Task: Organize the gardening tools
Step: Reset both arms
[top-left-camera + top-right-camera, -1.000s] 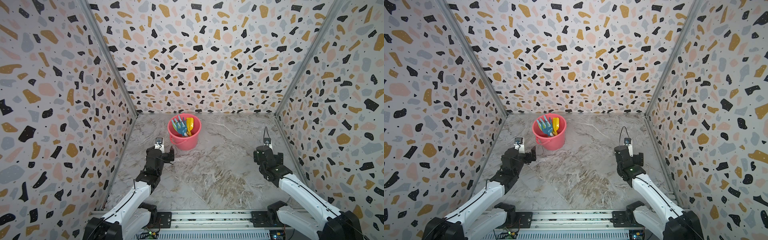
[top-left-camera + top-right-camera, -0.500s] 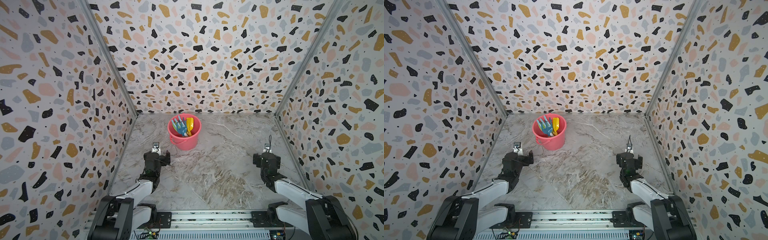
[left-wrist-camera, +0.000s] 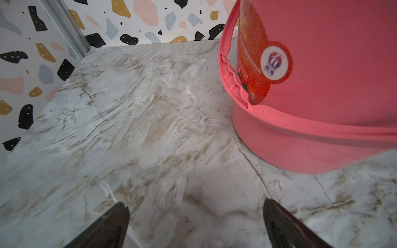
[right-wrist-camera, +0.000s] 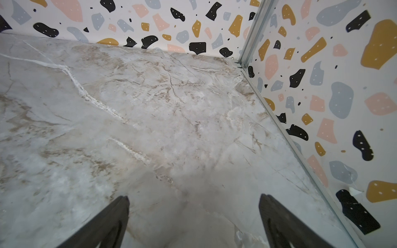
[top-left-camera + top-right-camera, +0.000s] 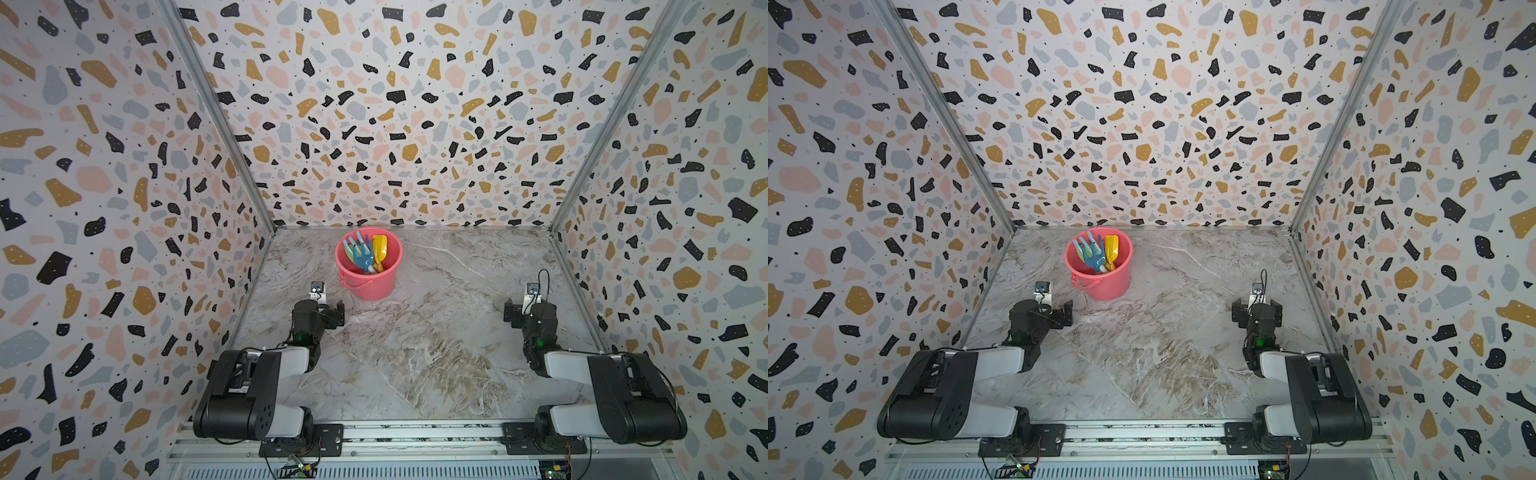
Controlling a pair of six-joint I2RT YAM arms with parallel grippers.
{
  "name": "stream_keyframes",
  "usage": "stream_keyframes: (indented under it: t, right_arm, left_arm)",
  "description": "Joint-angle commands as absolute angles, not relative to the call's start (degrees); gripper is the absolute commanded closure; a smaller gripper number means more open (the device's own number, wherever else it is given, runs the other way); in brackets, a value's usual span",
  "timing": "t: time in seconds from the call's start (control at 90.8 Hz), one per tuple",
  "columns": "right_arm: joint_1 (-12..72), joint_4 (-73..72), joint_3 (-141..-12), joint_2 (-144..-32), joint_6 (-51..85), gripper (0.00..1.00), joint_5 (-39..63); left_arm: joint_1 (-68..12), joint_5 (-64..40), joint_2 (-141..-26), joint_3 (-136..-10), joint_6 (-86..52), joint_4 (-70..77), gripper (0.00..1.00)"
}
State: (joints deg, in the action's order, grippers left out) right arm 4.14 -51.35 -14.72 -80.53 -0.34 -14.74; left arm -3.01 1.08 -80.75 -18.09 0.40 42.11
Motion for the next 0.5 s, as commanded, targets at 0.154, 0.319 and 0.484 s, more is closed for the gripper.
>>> stream_keyframes:
  t: [0.154, 0.319, 0.484]
  right_arm:
    - [1.4, -61.1, -13.9, -85.5, 0.0, 0.0, -7.6]
    - [1.3, -53.6, -17.6, -85.8, 2.5, 0.0, -13.7]
    - [1.3, -55.6, -17.3, -86.3, 2.3, 0.0, -13.6]
  left_arm:
    - [-2.8, 0.0, -80.5, -19.4, 1.0, 44.7, 0.01]
    - [-2.8, 0.1, -80.5, -19.4, 1.0, 44.6, 0.01]
    - [-2.9, 0.1, -80.5, -19.4, 1.0, 44.7, 0.01]
